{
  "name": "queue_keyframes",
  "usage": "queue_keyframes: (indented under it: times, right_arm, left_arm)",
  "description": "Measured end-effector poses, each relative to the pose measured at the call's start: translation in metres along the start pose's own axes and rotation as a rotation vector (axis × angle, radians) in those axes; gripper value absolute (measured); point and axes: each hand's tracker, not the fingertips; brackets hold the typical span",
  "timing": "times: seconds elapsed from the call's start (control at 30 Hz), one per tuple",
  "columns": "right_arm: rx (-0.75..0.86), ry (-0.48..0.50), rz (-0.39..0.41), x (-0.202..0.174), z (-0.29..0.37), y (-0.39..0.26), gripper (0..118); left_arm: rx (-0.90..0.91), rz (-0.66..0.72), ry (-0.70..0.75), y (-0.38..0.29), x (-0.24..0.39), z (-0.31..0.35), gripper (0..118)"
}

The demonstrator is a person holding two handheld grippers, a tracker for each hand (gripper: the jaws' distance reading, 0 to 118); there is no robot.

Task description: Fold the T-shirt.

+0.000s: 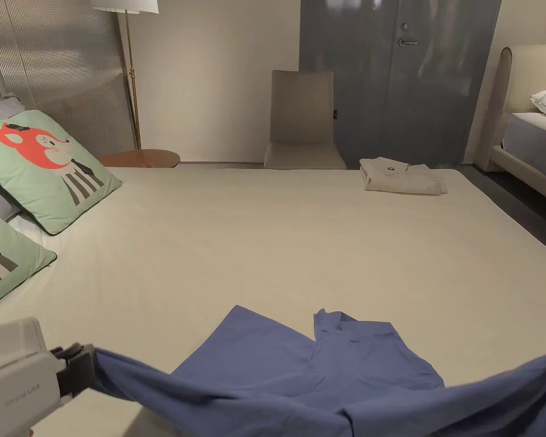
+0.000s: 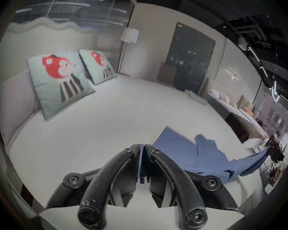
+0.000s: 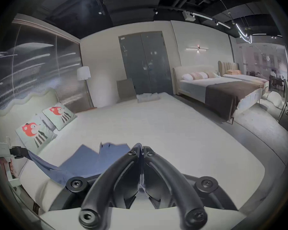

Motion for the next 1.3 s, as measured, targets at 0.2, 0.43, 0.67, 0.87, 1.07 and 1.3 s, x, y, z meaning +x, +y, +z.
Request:
queue_keyframes:
  times: [0.2,0.43,0.67,0.87,1.07,1.3]
  right_arm:
    - [-0.162,-0.074,-0.042,0.019,-0.017,-0.057,3]
    - [-0.328,-0.164,-0.039,0.039,-0.036,-0.108,3]
    - [-0.374,-0.233,-0.023,0.053,-0.038,-0.125,3]
    - [-0.374,-0.251,-0.011,0.055,-0.037,-0.125,4]
    - [-0.198,-0.266,0.058,0.036,-0.026,-0.102,107]
    - [0.045,-0.218,0.12,-0.013,-0.016,-0.053,106]
  left_arm:
    - [-0.107,0.015,0.082,-0.041,-0.028,-0.023,4]
    - [-0.2,0.065,0.142,-0.074,-0.058,-0.041,4]
    - [-0.242,0.062,0.164,-0.09,-0.065,-0.05,4]
    - [-0.236,0.034,0.178,-0.092,-0.059,-0.049,6]
    - [-0.158,0.011,0.169,-0.076,-0.048,-0.028,111]
    - [0.087,-0.058,0.151,-0.044,-0.016,0.015,109]
